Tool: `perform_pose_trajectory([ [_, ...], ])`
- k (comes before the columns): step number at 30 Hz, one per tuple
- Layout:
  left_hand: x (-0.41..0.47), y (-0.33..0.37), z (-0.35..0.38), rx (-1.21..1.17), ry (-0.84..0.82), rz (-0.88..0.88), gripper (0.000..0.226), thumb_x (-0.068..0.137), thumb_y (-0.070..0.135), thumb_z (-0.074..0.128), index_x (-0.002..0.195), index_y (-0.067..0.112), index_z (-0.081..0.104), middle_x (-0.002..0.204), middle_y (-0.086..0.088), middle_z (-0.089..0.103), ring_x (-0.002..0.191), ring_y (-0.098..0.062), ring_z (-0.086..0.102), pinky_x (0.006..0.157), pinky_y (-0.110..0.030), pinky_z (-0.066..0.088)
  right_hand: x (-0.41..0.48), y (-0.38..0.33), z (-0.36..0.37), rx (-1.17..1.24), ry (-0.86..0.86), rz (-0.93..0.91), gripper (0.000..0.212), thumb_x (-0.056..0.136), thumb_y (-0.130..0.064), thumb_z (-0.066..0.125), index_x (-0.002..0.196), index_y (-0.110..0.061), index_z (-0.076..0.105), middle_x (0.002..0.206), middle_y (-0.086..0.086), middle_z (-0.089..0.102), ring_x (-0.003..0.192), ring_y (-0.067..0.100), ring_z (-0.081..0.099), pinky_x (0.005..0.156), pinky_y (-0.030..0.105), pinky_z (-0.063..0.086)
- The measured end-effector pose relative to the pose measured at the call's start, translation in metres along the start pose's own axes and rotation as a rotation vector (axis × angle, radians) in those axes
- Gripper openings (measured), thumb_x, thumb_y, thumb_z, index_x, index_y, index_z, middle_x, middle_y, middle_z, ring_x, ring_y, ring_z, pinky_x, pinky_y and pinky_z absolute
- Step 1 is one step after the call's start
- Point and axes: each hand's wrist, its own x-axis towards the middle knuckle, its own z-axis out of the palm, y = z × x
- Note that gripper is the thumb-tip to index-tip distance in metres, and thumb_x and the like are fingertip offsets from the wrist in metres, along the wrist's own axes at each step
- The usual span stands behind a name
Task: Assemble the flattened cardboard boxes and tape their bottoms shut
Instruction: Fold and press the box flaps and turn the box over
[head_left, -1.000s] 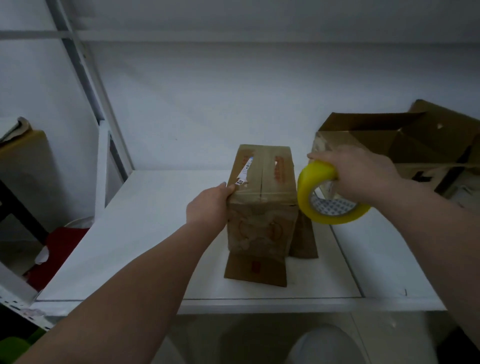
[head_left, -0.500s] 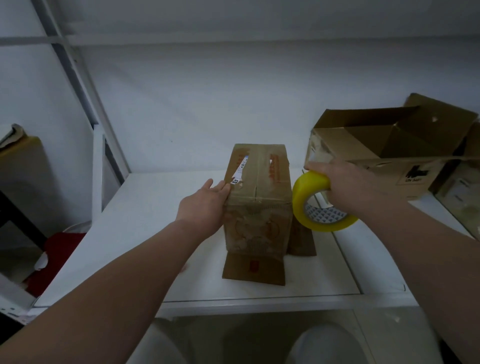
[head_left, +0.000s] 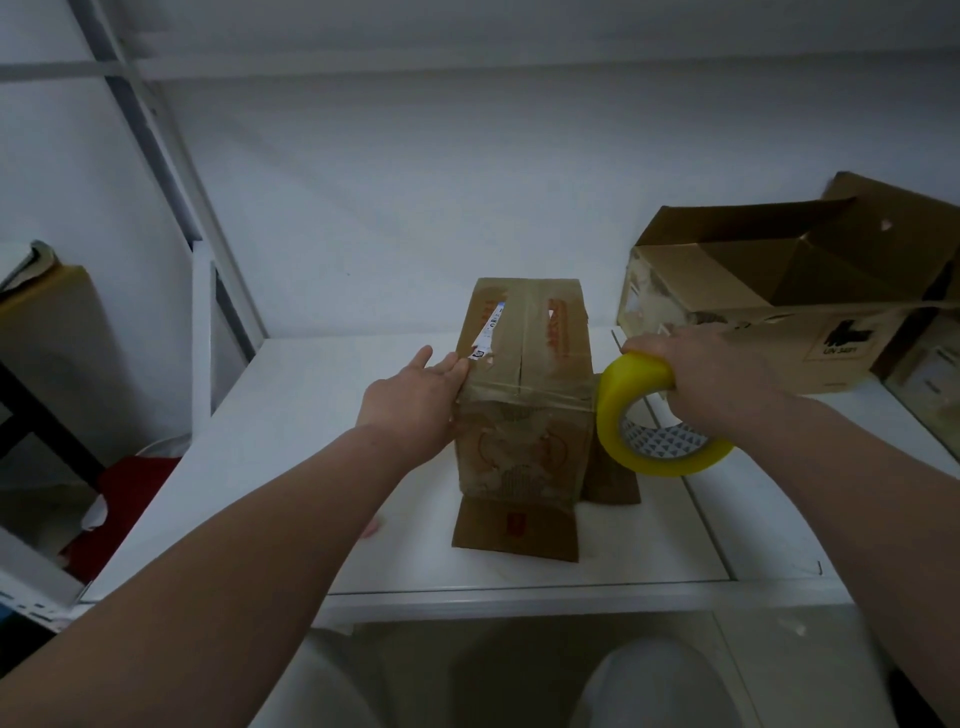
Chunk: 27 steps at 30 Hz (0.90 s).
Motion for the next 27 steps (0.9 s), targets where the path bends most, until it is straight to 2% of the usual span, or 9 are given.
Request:
perform_pose_trajectory([
  [4, -0.001, 0.000, 0.000, -0.003, -0.010, 0.010, 0.073, 0.094, 0.046, 0.051, 0.152, 0.027, 0.012, 0.158, 0.012, 0.017, 0.148, -0.018, 0.007, 0.093, -0.046, 0.049, -0.002, -0.001, -0.002, -0.001, 0.005, -0.004, 0.067, 0.089, -0.011, 0.057, 0.141, -0.043, 0.031, 0.129, 0.004, 0.046, 0.114, 0.026, 0.050, 0.071, 0.033, 0.043],
  [6, -0.001, 0.000, -0.001, 0.010, -0.006, 0.029, 0.074, 0.094, 0.049, 0.050, 0.153, 0.026, 0.011, 0.159, 0.010, 0.016, 0.148, -0.019, 0.002, 0.099, -0.047, 0.045, -0.003, -0.003, 0.000, 0.005, 0.011, -0.003, 0.067, 0.088, -0.009, 0.056, 0.141, -0.042, 0.032, 0.127, 0.005, 0.047, 0.112, 0.026, 0.051, 0.073, 0.034, 0.045],
  [9, -0.001, 0.004, -0.003, 0.062, 0.010, 0.082, 0.077, 0.093, 0.049, 0.050, 0.153, 0.025, 0.007, 0.160, 0.008, 0.009, 0.148, -0.022, -0.006, 0.116, -0.050, 0.021, -0.004, -0.005, 0.001, 0.024, 0.028, -0.003, 0.065, 0.087, -0.008, 0.056, 0.139, -0.040, 0.035, 0.124, 0.006, 0.047, 0.108, 0.026, 0.052, 0.076, 0.036, 0.048],
  [11, 0.001, 0.015, -0.003, 0.063, 0.016, 0.142, 0.079, 0.092, 0.045, 0.054, 0.152, 0.024, 0.007, 0.160, 0.007, 0.009, 0.148, -0.022, -0.005, 0.117, -0.052, 0.012, -0.005, -0.005, 0.002, 0.031, 0.042, 0.003, 0.064, 0.087, -0.008, 0.056, 0.139, -0.039, 0.036, 0.122, 0.006, 0.048, 0.105, 0.026, 0.053, 0.074, 0.035, 0.046],
  [14, 0.006, 0.043, -0.003, -0.005, 0.041, 0.248, 0.078, 0.087, 0.051, 0.057, 0.149, 0.022, 0.019, 0.154, 0.006, 0.025, 0.146, -0.020, 0.009, 0.117, -0.049, 0.015, -0.008, -0.005, 0.003, 0.038, 0.050, 0.012, 0.064, 0.087, -0.007, 0.055, 0.139, -0.038, 0.036, 0.121, 0.006, 0.049, 0.105, 0.026, 0.053, 0.072, 0.034, 0.043],
  [16, 0.011, 0.060, -0.005, -0.050, 0.043, 0.279, 0.077, 0.087, 0.051, 0.056, 0.149, 0.020, 0.022, 0.153, 0.005, 0.028, 0.144, -0.018, 0.017, 0.118, -0.046, 0.015, -0.010, -0.006, 0.002, 0.049, 0.040, 0.018, 0.064, 0.086, -0.007, 0.056, 0.138, -0.038, 0.037, 0.121, 0.006, 0.050, 0.107, 0.026, 0.053, 0.075, 0.035, 0.045],
  [23, 0.011, 0.103, -0.014, -0.223, 0.063, 0.325, 0.065, 0.094, 0.027, 0.053, 0.150, 0.022, 0.021, 0.155, 0.001, 0.026, 0.144, -0.017, 0.021, 0.116, -0.040, 0.020, -0.024, -0.014, -0.001, 0.108, 0.035, 0.059, 0.057, 0.085, -0.012, 0.058, 0.134, -0.036, 0.041, 0.116, 0.005, 0.052, 0.106, 0.027, 0.053, 0.080, 0.037, 0.047],
  [27, 0.005, 0.087, -0.022, -0.156, 0.006, 0.306, 0.073, 0.091, 0.021, 0.055, 0.152, 0.023, 0.014, 0.160, 0.003, 0.015, 0.146, -0.015, 0.016, 0.116, -0.040, 0.020, -0.028, -0.032, -0.007, 0.099, 0.062, 0.039, 0.054, 0.087, -0.017, 0.056, 0.135, -0.033, 0.039, 0.119, 0.004, 0.051, 0.106, 0.026, 0.054, 0.077, 0.035, 0.043],
])
